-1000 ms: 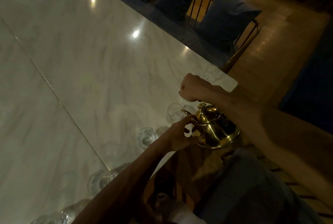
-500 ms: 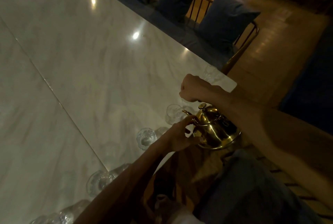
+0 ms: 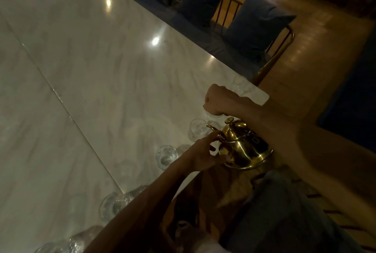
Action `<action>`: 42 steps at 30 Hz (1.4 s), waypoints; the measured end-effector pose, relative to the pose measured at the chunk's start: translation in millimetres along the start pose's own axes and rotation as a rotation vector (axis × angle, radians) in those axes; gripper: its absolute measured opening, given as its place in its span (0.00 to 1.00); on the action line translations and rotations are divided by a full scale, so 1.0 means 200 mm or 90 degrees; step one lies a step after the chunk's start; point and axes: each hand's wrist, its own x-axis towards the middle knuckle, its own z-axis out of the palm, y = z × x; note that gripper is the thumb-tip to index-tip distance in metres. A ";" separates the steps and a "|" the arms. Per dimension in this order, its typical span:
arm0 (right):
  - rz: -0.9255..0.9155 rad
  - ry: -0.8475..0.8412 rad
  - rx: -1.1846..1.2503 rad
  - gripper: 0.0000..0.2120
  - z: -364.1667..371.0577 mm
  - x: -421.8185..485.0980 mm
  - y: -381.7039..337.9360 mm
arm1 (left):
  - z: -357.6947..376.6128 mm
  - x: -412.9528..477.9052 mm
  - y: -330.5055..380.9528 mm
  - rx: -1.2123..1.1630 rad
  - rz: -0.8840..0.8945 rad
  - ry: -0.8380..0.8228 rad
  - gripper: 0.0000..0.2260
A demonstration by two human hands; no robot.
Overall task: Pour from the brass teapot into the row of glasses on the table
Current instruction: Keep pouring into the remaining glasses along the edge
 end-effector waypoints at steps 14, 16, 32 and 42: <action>-0.009 -0.006 0.027 0.13 -0.01 0.01 0.00 | -0.01 0.01 -0.01 0.027 -0.007 -0.003 0.33; -0.012 -0.004 0.018 0.10 -0.01 0.01 0.00 | -0.01 0.01 -0.02 0.027 -0.005 -0.003 0.33; -0.012 -0.002 0.024 0.13 0.00 0.02 0.01 | -0.01 0.02 -0.01 0.016 -0.006 -0.004 0.33; 0.002 0.001 0.029 0.18 0.01 0.02 0.01 | -0.01 0.00 0.00 0.021 -0.006 0.002 0.33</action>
